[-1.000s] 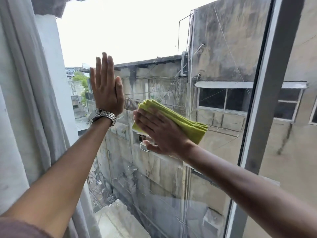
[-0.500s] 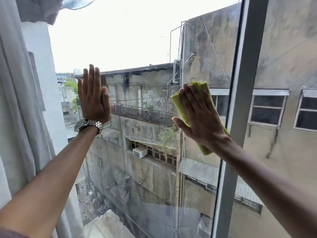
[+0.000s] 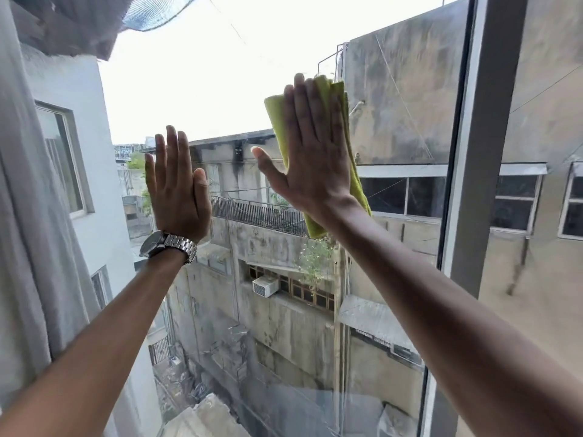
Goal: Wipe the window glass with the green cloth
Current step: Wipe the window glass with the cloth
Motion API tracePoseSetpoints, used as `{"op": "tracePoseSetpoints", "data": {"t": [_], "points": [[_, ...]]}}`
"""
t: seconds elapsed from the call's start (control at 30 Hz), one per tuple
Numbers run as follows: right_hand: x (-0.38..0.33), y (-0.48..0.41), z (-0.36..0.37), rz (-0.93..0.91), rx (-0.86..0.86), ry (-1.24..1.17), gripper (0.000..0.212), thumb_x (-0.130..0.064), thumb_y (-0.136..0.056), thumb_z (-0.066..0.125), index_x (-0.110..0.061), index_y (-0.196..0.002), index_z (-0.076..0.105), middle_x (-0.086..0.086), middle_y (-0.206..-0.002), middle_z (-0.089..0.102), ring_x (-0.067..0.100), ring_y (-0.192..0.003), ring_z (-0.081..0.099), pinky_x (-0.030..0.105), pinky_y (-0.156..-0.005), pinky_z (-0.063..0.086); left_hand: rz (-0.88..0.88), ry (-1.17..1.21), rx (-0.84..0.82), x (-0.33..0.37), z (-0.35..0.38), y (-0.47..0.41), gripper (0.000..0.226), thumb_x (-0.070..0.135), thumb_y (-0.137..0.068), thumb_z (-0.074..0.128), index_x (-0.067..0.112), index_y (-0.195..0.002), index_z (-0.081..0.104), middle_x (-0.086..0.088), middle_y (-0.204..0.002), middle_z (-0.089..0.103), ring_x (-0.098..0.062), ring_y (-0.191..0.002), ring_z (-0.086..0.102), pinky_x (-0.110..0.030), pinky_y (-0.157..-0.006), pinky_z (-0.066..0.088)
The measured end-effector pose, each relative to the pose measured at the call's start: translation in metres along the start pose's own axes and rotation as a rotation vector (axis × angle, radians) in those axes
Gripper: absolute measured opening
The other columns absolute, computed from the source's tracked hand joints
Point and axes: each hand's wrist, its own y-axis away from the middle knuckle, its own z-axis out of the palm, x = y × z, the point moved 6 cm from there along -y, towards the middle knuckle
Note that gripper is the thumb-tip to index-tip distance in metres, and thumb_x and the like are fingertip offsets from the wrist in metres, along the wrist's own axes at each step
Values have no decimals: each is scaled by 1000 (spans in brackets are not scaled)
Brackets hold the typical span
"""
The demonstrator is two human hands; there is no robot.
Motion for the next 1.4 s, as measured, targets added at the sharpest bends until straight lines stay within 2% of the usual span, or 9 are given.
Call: {"op": "tracePoseSetpoints", "data": {"t": [0.13, 0.3, 0.57, 0.73, 0.9, 1.0, 1.13, 1.33, 1.4], "points": [[-29, -14, 7, 0, -4, -13, 93, -71, -97, 29, -3, -160, 17, 17, -169, 15, 32, -158, 10, 50, -131, 8, 9, 16, -1, 0, -1, 1, 57, 23, -106, 28, 6, -159, 22, -14, -169, 21, -28, -159, 15, -52, -131, 12], [-56, -6, 15, -57, -25, -52, 100, -77, -94, 30, -2, -159, 21, 17, -169, 16, 31, -158, 10, 49, -130, 11, 5, 60, 4, -2, -3, 2, 56, 22, -105, 27, 7, -159, 25, -14, -169, 23, -27, -159, 17, -55, -129, 16], [-87, 52, 38, -164, -158, -75, 107, -82, -90, 32, -3, -160, 12, 15, -171, 7, 27, -159, 1, 48, -131, 9, 9, 67, 30, -1, -6, 0, 54, 18, -105, 29, 2, -156, 31, -16, -166, 30, -31, -157, 24, -57, -127, 21], [-88, 108, 44, -207, -207, -73, 103, -80, -91, 32, -6, -161, 14, 12, -171, 10, 24, -159, 5, 41, -132, -5, 28, 77, 59, -3, -5, 1, 54, 18, -104, 31, 3, -156, 32, -15, -165, 32, -29, -157, 25, -57, -127, 22], [-48, 144, 37, -273, -252, -6, 99, -79, -94, 33, -6, -160, 18, 12, -169, 16, 26, -158, 14, 46, -131, 18, 16, 73, 43, -3, -4, 0, 56, 17, -102, 34, 5, -156, 31, -15, -166, 31, -29, -157, 25, -59, -125, 24], [1, 144, 21, -228, -175, 71, 95, -76, -96, 33, -5, -159, 24, 14, -168, 19, 28, -157, 19, 50, -129, 23, 15, 76, 38, -7, -3, 0, 57, 19, -102, 32, 5, -157, 30, -15, -166, 30, -28, -157, 24, -60, -125, 23], [47, 101, 4, -56, -104, 102, 100, -80, -96, 23, -3, -160, 18, 16, -170, 13, 29, -159, 9, 49, -132, 5, 30, 66, 44, -4, -4, 1, 57, 19, -102, 33, 3, -157, 29, -16, -166, 29, -29, -157, 24, -58, -126, 22], [21, 26, 7, 120, -27, 11, 109, -85, -90, 22, -1, -160, 14, 19, -170, 11, 31, -159, 7, 52, -131, 8, 38, 19, 42, -2, -3, 0, 58, 20, -102, 33, 2, -156, 29, -17, -166, 28, -31, -156, 24, -54, -128, 20], [-6, 15, 13, 83, -49, -41, 103, -78, -93, 23, 1, -159, 15, 21, -169, 12, 34, -158, 7, 54, -130, 11, 48, -14, 13, -2, -1, -1, 57, 23, -104, 31, 4, -157, 28, -16, -167, 26, -30, -157, 22, -54, -129, 19]]}}
